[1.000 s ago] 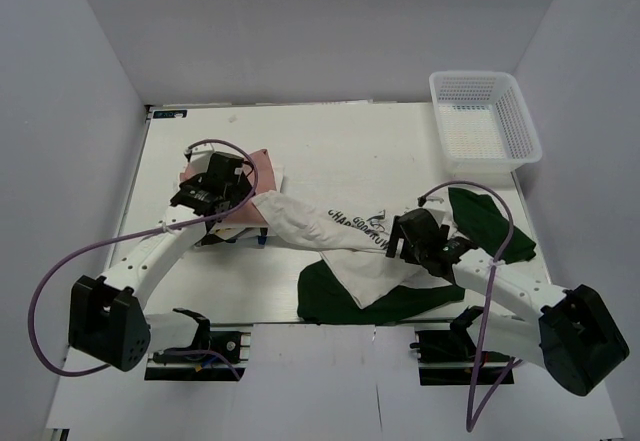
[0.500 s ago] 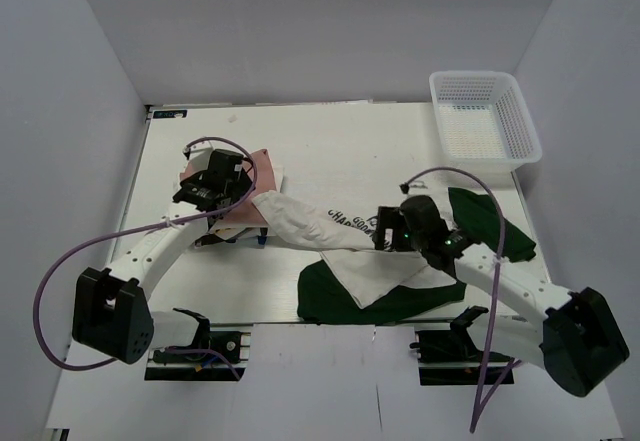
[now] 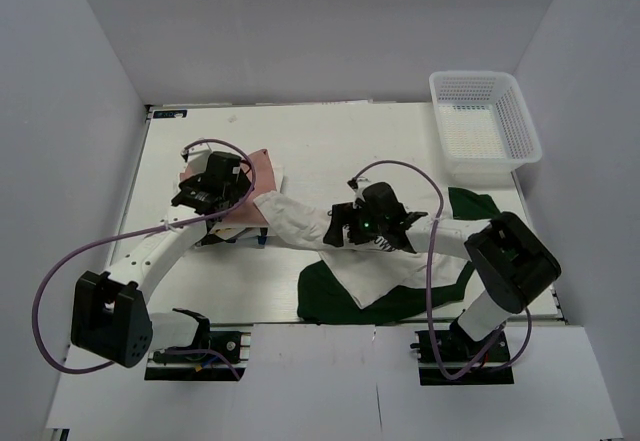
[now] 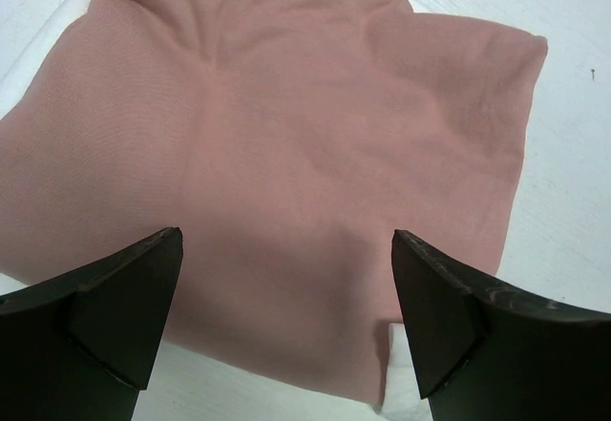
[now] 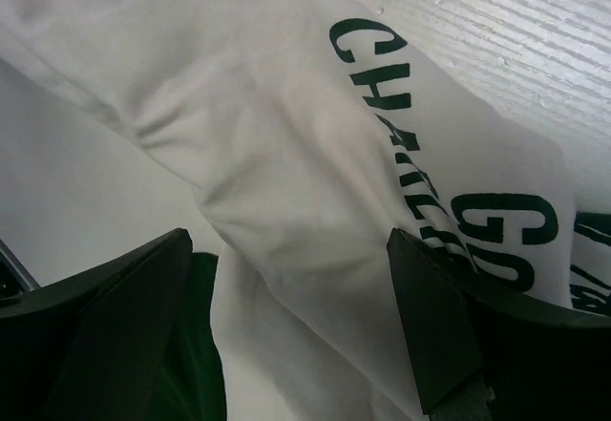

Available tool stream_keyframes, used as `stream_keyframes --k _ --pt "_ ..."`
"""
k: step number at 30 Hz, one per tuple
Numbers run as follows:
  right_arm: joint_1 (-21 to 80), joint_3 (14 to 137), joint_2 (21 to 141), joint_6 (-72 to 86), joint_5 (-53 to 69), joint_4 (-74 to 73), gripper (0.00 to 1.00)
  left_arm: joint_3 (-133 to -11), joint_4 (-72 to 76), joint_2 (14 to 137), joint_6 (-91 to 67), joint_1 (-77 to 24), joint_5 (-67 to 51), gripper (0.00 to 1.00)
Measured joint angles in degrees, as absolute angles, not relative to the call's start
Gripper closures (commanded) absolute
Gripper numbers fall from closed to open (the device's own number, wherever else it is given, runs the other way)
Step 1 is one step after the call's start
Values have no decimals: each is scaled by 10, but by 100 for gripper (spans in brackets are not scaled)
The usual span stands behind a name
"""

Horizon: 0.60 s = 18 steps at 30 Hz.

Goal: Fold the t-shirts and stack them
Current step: Flatten out the tshirt

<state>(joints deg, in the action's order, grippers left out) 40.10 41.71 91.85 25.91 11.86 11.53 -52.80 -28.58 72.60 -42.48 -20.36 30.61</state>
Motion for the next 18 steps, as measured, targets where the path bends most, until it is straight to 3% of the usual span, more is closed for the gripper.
stream_keyframes --k 10,18 --pt "386 326 810 313 35 87 10 -509 -275 721 -425 -204 300 0" --pt "381 316 775 281 47 52 10 -445 -187 762 -422 -198 315 0"
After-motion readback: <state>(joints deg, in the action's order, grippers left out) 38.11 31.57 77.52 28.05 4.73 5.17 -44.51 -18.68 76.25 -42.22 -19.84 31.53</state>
